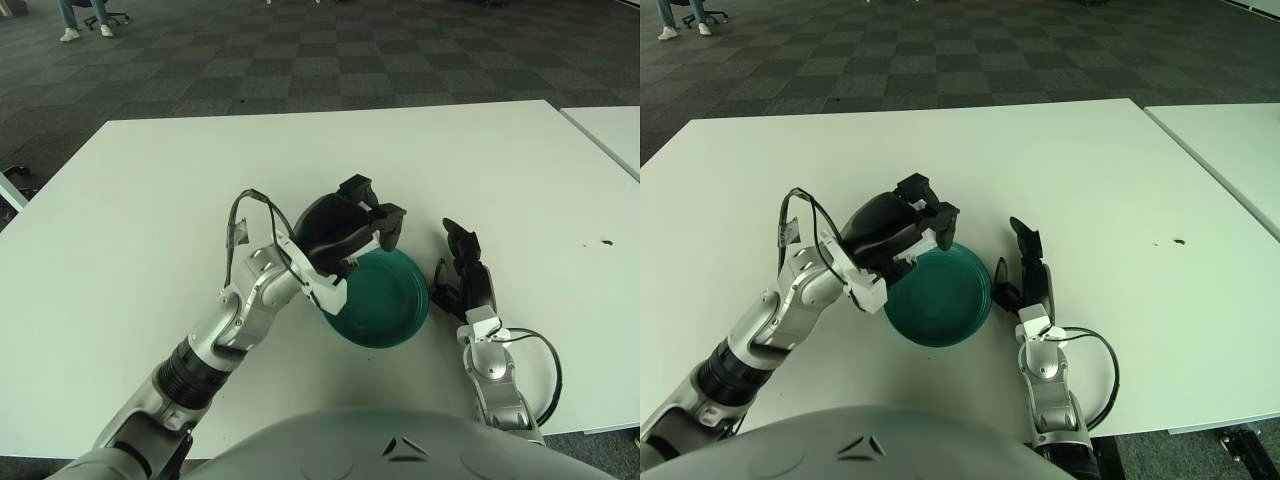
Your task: Put the charger into the plate.
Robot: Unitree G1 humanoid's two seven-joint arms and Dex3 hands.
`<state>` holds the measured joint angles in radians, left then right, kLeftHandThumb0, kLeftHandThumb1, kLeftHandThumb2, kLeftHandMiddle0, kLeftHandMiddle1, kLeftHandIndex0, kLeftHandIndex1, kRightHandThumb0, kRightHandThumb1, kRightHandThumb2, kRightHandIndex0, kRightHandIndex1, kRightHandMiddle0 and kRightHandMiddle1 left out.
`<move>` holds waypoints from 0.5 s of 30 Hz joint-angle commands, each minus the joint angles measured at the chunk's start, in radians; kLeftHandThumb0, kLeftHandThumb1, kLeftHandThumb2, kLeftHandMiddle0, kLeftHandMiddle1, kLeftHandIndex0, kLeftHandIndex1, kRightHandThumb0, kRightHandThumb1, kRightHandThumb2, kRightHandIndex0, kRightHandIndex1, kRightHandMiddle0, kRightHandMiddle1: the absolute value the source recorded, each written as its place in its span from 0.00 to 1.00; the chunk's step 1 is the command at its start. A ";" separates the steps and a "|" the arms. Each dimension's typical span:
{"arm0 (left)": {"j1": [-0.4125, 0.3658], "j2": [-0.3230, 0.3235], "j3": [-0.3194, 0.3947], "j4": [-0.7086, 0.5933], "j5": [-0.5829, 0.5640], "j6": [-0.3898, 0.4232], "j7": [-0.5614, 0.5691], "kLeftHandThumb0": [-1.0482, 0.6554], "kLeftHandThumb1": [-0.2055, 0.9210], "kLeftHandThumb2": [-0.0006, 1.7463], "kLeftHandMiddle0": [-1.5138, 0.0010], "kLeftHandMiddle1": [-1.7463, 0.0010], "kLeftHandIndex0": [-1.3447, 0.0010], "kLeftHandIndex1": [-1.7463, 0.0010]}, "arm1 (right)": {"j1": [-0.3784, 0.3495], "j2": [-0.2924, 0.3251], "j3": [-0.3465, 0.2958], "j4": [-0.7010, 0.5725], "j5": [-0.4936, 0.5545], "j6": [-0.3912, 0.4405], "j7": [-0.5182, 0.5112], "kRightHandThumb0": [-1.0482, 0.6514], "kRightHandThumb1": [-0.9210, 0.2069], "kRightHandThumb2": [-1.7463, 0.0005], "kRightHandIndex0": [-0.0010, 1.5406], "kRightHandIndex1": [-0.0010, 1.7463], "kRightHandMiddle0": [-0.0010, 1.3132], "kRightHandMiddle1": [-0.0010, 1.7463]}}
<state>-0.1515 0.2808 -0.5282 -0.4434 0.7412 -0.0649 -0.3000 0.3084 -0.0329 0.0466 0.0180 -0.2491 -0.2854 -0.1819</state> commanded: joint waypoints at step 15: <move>0.015 0.004 -0.056 0.006 -0.090 -0.089 -0.113 0.89 0.44 0.76 0.59 0.00 0.39 0.00 | 0.072 -0.003 0.044 -0.105 -0.086 0.161 0.008 0.07 0.00 0.42 0.19 0.02 0.00 0.37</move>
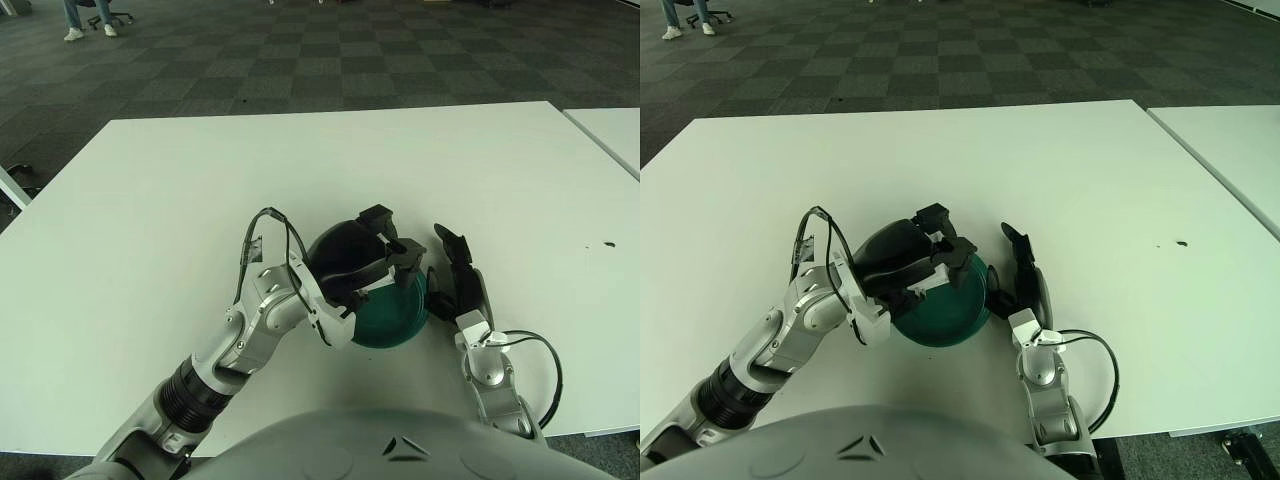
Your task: Put the charger into the plate.
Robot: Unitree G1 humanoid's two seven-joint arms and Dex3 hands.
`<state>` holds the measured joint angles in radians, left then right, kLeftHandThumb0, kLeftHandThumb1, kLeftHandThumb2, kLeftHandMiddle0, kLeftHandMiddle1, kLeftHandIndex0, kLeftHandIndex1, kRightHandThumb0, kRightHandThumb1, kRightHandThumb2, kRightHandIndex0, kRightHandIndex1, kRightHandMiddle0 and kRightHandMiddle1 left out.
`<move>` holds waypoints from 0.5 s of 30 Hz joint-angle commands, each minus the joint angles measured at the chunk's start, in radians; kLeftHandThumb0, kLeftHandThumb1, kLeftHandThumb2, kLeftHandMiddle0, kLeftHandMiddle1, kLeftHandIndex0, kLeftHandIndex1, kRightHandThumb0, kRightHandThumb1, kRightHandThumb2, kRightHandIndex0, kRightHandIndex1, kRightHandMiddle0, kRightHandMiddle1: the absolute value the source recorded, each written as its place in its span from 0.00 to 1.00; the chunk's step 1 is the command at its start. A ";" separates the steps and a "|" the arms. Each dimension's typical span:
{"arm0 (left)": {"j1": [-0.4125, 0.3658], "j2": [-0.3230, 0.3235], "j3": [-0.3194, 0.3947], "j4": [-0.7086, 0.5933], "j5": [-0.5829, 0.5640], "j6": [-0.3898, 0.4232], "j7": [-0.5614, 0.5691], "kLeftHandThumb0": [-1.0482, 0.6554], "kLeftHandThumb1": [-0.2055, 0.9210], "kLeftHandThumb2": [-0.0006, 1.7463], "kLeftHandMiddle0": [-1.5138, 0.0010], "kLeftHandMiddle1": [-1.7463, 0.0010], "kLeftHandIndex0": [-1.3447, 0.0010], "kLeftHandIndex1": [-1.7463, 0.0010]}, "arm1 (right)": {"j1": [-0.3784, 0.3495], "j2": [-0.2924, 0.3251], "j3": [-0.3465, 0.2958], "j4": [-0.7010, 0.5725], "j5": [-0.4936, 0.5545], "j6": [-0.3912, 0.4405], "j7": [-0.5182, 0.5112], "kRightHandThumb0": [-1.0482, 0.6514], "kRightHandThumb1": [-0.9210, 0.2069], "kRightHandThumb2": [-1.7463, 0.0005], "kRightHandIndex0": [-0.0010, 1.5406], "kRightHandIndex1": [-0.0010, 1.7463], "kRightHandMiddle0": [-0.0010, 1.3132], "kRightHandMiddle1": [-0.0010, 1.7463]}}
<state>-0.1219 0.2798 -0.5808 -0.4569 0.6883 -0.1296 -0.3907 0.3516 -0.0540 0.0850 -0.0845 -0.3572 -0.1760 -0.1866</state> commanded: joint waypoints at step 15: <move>-0.023 -0.028 -0.012 0.071 -0.098 0.021 -0.102 0.90 0.41 0.79 0.57 0.00 0.36 0.00 | 0.070 0.043 0.025 -0.113 0.056 0.151 0.047 0.11 0.00 0.43 0.30 0.06 0.03 0.48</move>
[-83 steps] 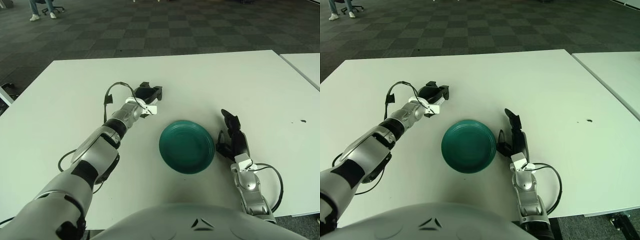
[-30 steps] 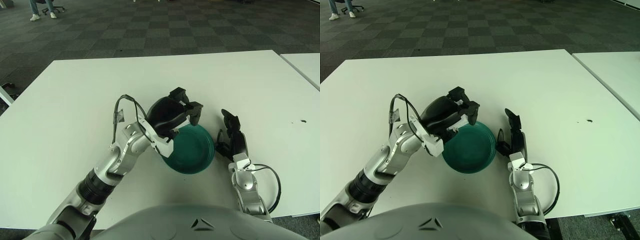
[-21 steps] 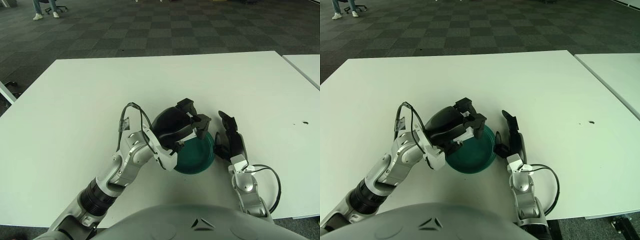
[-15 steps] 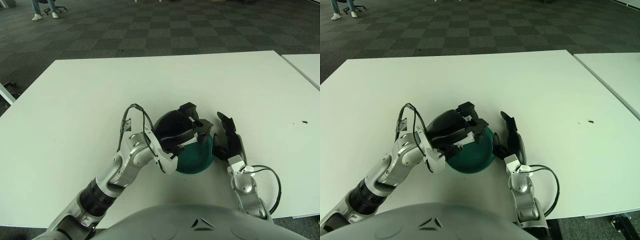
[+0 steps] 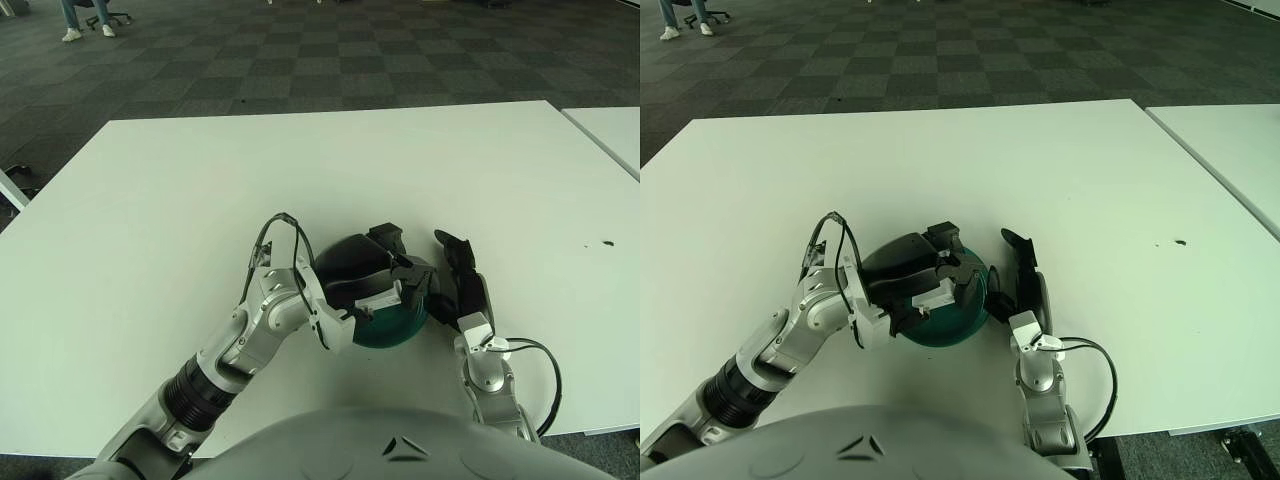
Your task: Put the charger into the plate.
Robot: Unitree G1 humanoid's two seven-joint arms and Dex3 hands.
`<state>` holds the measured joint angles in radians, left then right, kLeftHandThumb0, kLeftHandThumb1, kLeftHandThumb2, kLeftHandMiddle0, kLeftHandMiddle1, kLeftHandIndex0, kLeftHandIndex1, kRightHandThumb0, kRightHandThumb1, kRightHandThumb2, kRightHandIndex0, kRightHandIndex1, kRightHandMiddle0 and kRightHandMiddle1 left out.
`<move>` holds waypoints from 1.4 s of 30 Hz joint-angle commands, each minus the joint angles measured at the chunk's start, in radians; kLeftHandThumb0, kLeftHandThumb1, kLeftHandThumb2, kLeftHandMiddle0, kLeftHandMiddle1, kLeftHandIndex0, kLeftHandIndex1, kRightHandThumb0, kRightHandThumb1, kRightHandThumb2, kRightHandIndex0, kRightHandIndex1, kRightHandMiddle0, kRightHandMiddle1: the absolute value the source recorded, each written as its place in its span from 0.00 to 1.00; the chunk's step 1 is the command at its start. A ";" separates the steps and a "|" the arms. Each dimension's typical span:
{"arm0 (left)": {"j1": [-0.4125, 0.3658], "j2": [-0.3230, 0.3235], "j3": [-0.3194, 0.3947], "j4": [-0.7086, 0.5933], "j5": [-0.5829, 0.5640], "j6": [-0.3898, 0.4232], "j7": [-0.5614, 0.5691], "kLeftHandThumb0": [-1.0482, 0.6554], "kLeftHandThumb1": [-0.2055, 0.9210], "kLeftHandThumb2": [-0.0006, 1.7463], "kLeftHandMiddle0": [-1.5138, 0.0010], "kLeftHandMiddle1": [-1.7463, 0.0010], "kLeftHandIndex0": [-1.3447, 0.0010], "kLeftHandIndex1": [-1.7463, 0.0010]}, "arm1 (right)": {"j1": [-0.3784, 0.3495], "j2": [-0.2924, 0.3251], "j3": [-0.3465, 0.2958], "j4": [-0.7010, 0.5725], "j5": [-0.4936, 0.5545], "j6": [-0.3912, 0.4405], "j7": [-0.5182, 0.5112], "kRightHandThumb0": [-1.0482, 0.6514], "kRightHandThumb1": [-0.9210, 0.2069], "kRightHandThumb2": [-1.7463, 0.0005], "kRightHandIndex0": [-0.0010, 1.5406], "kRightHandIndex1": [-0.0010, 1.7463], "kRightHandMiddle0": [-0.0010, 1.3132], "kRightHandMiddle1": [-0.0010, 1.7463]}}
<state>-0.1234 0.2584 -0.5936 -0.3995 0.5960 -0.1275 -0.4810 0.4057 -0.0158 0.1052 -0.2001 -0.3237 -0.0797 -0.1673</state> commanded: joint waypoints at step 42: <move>0.009 -0.019 0.032 0.037 0.002 0.204 -0.071 0.00 1.00 0.45 0.88 0.11 0.89 0.26 | -0.046 0.126 -0.102 0.136 0.503 -0.022 0.220 0.14 0.00 0.61 0.32 0.11 0.08 0.54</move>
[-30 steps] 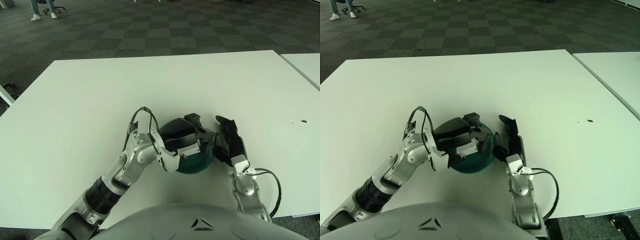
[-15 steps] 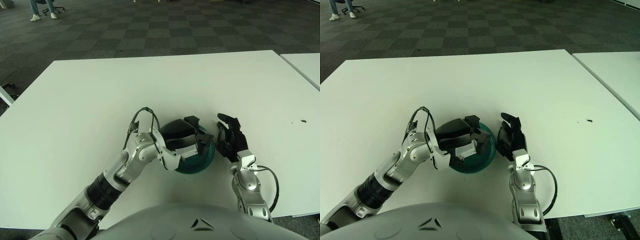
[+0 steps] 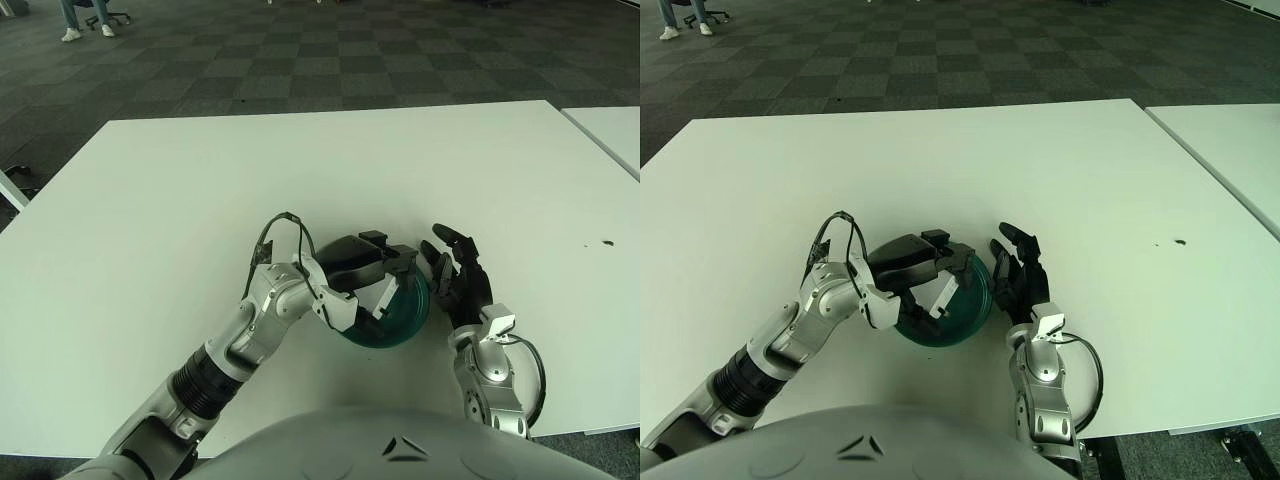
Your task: Put the charger into the plate.
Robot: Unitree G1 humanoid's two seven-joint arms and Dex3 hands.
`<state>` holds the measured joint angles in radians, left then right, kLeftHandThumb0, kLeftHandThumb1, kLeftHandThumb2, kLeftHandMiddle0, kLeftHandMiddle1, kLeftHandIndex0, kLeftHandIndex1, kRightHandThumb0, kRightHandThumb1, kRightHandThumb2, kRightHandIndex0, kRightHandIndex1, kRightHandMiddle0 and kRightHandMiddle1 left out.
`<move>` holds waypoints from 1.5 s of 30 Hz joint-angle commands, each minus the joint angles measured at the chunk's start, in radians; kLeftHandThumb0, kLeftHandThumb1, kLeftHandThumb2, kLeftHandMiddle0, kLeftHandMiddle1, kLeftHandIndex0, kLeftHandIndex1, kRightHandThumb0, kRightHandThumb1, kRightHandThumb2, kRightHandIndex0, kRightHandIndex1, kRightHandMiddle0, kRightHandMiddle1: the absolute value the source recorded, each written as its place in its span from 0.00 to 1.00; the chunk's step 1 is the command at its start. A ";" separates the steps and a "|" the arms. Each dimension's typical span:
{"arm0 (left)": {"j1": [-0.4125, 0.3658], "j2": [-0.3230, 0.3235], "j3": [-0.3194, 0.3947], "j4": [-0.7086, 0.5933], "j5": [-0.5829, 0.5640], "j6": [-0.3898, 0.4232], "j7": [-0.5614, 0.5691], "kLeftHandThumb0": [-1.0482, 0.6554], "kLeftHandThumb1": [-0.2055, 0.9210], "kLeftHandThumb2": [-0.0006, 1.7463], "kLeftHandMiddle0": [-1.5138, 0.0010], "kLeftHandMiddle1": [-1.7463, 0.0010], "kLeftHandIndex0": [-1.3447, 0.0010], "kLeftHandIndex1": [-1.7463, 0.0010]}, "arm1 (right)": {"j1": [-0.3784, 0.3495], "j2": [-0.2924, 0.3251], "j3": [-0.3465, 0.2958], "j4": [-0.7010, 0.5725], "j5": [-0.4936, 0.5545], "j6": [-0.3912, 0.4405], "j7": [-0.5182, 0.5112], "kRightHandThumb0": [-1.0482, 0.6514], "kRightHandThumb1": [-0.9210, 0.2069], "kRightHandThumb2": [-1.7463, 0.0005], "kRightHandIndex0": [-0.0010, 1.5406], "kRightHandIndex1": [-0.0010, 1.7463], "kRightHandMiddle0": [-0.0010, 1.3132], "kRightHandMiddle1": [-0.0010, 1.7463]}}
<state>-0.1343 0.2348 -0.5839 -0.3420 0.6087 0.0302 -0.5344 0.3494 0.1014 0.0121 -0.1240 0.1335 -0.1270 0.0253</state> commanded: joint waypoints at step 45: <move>0.304 -0.275 0.327 0.172 -0.514 -0.073 0.377 0.00 1.00 0.59 0.91 1.00 1.00 0.82 | -0.011 -0.056 -0.002 0.126 -0.176 -0.055 -0.093 0.08 0.00 0.46 0.19 0.01 0.00 0.35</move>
<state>0.1381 -0.0187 -0.3217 -0.2234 0.1392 -0.0031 -0.2195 0.3151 0.0400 0.0158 -0.0472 -0.0475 -0.2061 -0.0624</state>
